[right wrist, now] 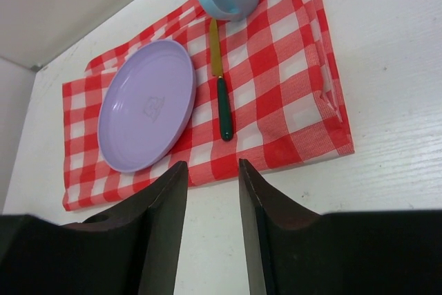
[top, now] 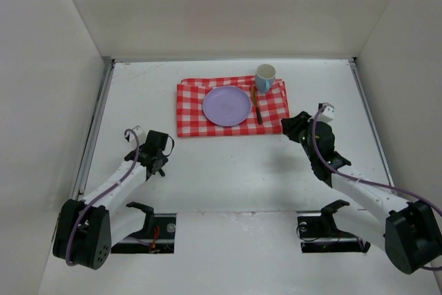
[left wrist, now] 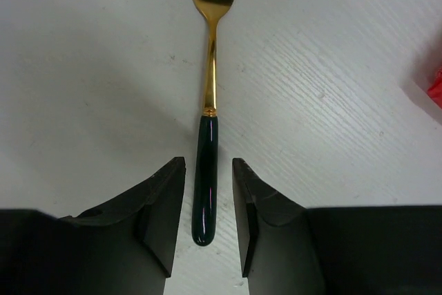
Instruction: Set the dinner table for one person
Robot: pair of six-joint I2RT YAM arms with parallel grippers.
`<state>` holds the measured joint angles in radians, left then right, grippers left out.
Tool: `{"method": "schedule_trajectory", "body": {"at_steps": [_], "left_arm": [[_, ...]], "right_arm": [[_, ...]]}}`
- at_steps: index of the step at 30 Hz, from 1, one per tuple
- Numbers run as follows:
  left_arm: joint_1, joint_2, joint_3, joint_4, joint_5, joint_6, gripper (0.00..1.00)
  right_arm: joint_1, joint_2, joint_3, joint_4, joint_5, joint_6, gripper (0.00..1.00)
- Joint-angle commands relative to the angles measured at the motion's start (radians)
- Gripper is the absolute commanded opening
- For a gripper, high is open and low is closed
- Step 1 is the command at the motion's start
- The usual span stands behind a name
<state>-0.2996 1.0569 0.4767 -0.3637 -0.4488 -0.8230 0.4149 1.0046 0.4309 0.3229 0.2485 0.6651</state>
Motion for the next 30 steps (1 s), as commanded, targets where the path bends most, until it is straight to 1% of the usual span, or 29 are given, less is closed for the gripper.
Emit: {"method": "schedule_trajectory", "body": {"at_steps": [1,5,9,12,14,17,20,23,26,28,30], "left_arm": [[0.02,0.015,-0.016,0.051,0.03,-0.024,0.3],[0.02,0.043,-0.038,0.08,0.042,-0.041,0.26],[0.04,0.069,-0.058,0.127,0.096,-0.044,0.15],[0.05,0.077,-0.075,0.154,0.113,-0.036,0.07],[0.057,0.052,-0.078,0.161,0.127,-0.018,0.03],[0.028,-0.049,-0.073,0.172,0.105,0.022,0.02],[-0.021,-0.092,0.006,0.154,0.082,0.077,0.01],[-0.121,-0.019,0.126,0.175,0.067,0.14,0.02],[-0.221,0.121,0.238,0.244,0.05,0.198,0.02],[-0.262,0.231,0.333,0.27,0.062,0.258,0.02],[-0.276,0.316,0.405,0.295,0.082,0.318,0.03]], "right_arm": [[0.014,-0.015,0.046,0.059,-0.014,-0.018,0.42],[0.018,-0.023,0.046,0.059,-0.009,-0.019,0.43],[0.018,-0.043,0.037,0.061,-0.006,-0.015,0.42],[0.018,-0.104,0.017,0.067,0.029,-0.016,0.42],[0.018,-0.144,-0.006,0.082,0.061,-0.018,0.42],[0.017,-0.19,-0.021,0.081,0.074,-0.012,0.43],[0.006,-0.193,-0.032,0.088,0.081,-0.004,0.45],[0.005,-0.16,-0.021,0.088,0.064,0.002,0.46],[0.009,-0.132,-0.018,0.099,0.08,0.001,0.46],[0.005,-0.121,-0.023,0.105,0.072,0.004,0.46],[0.008,-0.124,-0.02,0.1,0.063,0.004,0.46]]}}
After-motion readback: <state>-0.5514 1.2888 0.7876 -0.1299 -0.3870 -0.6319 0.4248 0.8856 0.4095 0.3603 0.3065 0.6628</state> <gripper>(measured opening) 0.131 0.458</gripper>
